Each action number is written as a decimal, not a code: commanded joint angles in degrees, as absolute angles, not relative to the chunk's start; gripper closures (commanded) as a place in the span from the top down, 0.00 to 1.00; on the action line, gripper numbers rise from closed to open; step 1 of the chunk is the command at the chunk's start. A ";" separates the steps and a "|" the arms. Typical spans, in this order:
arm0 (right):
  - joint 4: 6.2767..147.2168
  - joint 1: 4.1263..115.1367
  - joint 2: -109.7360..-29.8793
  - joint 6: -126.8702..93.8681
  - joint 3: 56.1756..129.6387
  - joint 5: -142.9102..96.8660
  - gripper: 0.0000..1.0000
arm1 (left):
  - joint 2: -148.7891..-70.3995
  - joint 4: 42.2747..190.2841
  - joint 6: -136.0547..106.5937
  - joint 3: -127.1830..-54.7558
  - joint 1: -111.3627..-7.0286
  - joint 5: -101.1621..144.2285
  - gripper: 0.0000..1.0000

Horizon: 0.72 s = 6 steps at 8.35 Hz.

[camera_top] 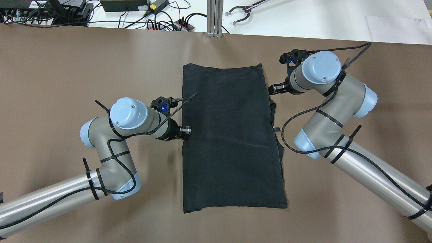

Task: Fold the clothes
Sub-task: 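Lower the left gripper to the shirt's side edge opposite the right gripper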

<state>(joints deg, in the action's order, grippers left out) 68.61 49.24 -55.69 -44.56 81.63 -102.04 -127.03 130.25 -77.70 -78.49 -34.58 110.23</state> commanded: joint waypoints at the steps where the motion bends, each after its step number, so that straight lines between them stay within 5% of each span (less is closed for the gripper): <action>1: 68.55 49.04 -55.81 -44.65 81.65 -102.04 0.94 | -124.11 130.25 -75.07 -80.94 -35.94 110.65 0.00; 6: 68.38 48.60 -56.16 -44.74 82.09 -102.04 0.94 | -120.42 131.13 -71.98 -82.62 -38.41 112.85 0.00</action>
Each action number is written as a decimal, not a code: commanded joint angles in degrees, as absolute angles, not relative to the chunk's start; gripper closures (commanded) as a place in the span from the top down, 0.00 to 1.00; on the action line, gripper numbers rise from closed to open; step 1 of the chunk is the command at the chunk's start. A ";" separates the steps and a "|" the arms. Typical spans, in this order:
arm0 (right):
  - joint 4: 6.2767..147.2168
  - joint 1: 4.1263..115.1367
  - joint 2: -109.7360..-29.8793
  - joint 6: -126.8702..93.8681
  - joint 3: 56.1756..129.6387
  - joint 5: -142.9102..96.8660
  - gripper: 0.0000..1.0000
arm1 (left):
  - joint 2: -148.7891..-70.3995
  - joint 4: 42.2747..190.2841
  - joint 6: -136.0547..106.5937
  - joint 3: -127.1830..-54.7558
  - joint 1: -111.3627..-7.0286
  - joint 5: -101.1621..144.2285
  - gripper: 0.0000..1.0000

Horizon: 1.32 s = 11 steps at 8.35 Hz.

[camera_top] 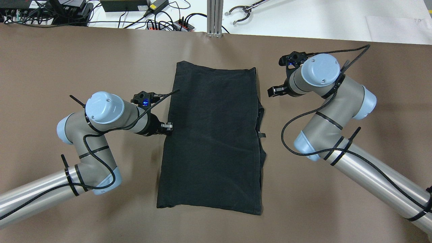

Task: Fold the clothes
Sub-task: 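Move both grippers to the shirt's two corners nearest the robot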

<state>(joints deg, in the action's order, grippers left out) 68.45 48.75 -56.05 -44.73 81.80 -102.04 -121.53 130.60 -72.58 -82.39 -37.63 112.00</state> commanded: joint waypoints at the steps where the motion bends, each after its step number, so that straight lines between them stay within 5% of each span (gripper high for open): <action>1: 68.38 48.60 -56.16 -44.74 82.18 -102.04 0.94 | -120.32 131.22 -71.98 -82.62 -38.41 112.85 0.00; 2: 68.38 48.60 -56.34 -44.74 82.44 -102.04 0.94 | -120.32 131.31 -71.98 -82.70 -38.58 112.85 0.00; 3: 68.38 48.52 -56.60 -44.65 82.53 -102.04 0.94 | -119.97 132.00 -71.90 -82.88 -38.67 112.85 0.64; 4: 68.38 48.52 -56.60 -44.65 82.79 -102.04 0.94 | -118.93 133.14 -71.89 -83.84 -38.58 112.85 0.94; 7: 68.47 45.63 -58.96 -51.27 89.36 -102.04 0.95 | -118.13 133.15 -73.47 -86.21 -38.58 111.80 0.95; 11: 66.20 33.33 -63.19 -93.42 101.83 -99.33 0.94 | -105.86 133.07 -90.83 -100.15 -33.25 102.18 0.95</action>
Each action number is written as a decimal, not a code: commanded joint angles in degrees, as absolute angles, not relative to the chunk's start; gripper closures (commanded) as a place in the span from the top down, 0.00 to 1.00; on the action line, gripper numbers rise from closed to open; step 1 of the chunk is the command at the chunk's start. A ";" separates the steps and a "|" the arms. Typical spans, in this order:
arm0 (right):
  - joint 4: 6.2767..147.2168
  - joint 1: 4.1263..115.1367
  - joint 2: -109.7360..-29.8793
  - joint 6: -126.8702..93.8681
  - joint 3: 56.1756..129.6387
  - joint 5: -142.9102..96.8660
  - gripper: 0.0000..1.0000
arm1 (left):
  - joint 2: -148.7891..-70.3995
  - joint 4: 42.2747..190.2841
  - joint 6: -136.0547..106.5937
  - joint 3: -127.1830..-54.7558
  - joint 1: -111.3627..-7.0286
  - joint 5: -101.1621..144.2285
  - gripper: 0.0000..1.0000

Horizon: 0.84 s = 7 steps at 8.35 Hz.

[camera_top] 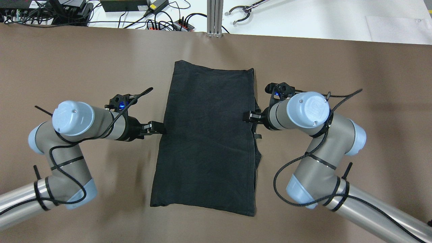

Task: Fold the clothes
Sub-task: 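Move both grippers to the shirt's two corners nearest the robot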

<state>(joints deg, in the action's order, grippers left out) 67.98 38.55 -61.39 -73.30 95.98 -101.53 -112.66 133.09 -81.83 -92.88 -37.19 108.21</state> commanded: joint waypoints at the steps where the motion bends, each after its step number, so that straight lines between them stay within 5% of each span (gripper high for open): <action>1: 65.49 29.13 -65.54 -100.82 105.78 -95.05 0.93 | -103.04 133.07 -96.36 -103.59 -29.22 97.08 0.95; 7: 56.25 18.99 -73.74 -121.91 110.39 -81.47 0.91 | -100.11 132.80 -119.97 -108.98 -15.74 82.53 0.95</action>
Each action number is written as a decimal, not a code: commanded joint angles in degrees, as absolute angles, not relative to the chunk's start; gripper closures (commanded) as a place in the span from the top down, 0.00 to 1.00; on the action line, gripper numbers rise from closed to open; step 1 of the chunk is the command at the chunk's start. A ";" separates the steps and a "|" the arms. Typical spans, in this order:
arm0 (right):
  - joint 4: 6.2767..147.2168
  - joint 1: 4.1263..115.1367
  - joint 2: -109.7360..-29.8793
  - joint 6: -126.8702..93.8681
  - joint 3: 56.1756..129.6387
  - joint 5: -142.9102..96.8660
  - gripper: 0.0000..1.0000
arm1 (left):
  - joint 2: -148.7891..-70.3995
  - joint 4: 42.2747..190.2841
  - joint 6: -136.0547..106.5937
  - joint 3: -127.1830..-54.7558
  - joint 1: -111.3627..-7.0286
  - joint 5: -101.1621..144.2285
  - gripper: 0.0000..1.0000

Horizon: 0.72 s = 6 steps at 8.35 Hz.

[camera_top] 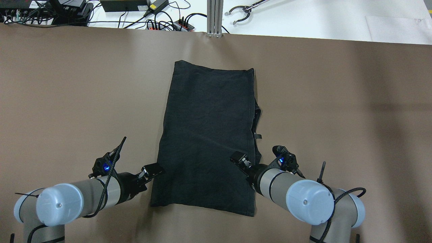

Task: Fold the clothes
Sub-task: 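Move both grippers to the shirt's two corners nearest the robot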

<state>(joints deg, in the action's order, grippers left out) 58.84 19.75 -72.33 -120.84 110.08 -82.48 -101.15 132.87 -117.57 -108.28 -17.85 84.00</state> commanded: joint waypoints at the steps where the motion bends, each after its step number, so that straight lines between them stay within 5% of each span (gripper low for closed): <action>1: 56.25 19.16 -73.74 -121.73 110.30 -81.47 0.91 | -100.02 132.72 -119.97 -108.55 -15.12 82.36 0.95; 6: 57.74 22.23 -73.92 -110.78 110.21 -84.88 0.94 | -98.87 132.71 -119.36 -107.49 -12.22 82.27 0.95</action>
<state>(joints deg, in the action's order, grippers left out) 57.13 20.82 -73.79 -116.38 110.15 -82.43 -98.71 132.72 -119.57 -107.65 -13.15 82.36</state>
